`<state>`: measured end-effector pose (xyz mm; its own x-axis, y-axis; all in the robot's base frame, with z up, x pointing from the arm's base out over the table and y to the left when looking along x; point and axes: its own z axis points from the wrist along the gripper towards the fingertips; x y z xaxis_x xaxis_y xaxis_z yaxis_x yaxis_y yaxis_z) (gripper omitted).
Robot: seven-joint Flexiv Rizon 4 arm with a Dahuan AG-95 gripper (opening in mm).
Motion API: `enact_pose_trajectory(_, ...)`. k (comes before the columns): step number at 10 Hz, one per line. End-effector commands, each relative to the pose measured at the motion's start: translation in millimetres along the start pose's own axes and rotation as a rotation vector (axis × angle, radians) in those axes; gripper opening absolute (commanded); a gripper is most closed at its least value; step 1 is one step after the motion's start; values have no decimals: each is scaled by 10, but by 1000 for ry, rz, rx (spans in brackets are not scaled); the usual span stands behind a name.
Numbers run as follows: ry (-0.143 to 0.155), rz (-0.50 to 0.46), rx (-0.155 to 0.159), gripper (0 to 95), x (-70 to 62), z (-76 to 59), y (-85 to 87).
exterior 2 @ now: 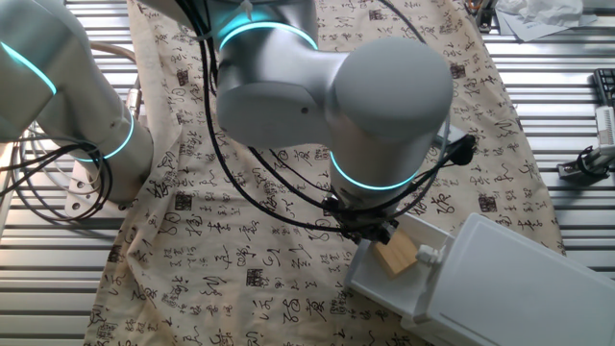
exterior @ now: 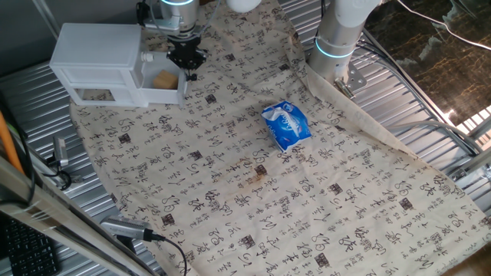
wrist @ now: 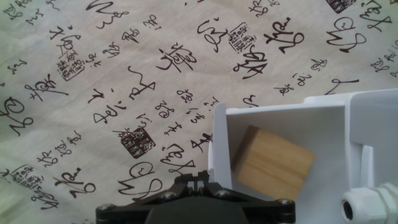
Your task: Put things in the drawer
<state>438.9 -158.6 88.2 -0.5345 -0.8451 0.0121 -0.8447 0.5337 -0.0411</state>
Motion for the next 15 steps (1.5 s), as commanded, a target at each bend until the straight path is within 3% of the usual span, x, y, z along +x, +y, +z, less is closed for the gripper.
enact_pose_trajectory(1,-1,-2,0,0,-5,-12,-3)
enact_pose_trajectory(5,2,-23,0,0,9,-66,-108)
enact_pose_trajectory(15,0,-11,-4,0,13,-37,-119)
